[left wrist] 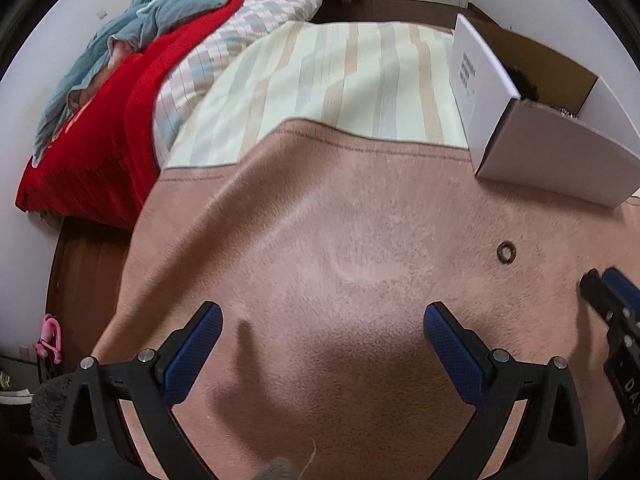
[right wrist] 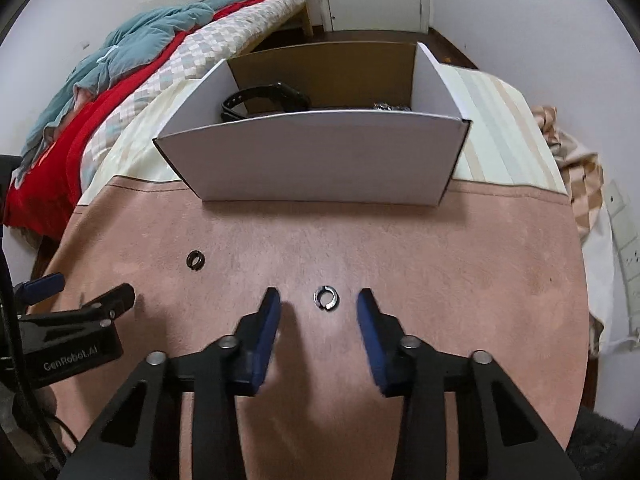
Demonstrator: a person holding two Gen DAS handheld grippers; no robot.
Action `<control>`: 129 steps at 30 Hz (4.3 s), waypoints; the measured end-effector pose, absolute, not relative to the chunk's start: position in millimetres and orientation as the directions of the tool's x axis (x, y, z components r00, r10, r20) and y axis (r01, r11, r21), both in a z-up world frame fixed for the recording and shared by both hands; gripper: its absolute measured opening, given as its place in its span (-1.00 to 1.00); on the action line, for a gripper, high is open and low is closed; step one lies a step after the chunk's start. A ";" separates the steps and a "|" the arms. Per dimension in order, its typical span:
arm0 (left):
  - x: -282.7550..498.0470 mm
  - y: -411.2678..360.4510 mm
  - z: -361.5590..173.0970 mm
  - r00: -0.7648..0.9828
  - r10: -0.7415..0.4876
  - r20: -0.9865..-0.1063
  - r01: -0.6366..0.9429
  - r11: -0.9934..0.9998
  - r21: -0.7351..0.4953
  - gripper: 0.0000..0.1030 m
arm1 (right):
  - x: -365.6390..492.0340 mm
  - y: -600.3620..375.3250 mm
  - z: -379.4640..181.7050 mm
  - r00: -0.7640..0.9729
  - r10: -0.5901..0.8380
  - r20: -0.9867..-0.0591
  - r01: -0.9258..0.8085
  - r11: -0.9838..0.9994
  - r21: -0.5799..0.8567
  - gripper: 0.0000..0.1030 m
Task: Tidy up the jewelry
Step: 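Grasp a small black ring on the cloth with the right tool, then grasp another small black ring with the left tool while the right tool holds its ring, then carry both black rings into the box with both tools, then open both tools to release the rings and lift them out of the box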
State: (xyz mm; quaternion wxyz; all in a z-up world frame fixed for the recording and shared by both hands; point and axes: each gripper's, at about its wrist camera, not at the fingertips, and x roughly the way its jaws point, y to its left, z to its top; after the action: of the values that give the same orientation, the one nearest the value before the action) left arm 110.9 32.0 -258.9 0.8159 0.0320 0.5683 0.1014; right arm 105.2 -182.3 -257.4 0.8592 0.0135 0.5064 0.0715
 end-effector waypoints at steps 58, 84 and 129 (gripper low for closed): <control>134.6 -44.4 -248.6 0.408 -0.040 -0.912 0.020 0.999 -0.035 -0.81 | 94.8 -254.1 -235.6 0.548 0.040 -0.836 0.093 0.990 0.108 -0.75; 246.7 -48.8 -155.2 0.435 -0.220 -0.873 0.089 0.975 -0.202 -0.81 | 252.7 -242.6 -176.7 0.443 0.316 -0.839 -0.056 0.944 0.325 -0.75; 126.6 -10.6 -77.8 0.547 0.055 -0.835 -0.063 0.998 0.024 1.00 | 126.9 -233.1 -73.1 0.534 -0.040 -0.845 0.039 0.999 -0.023 0.99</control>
State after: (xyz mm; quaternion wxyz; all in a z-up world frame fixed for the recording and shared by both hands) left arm 126.6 -10.6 -77.8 0.8796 -0.0044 0.4745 0.0334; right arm 126.9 -233.1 -73.1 0.8758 -0.0006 0.4822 -0.0226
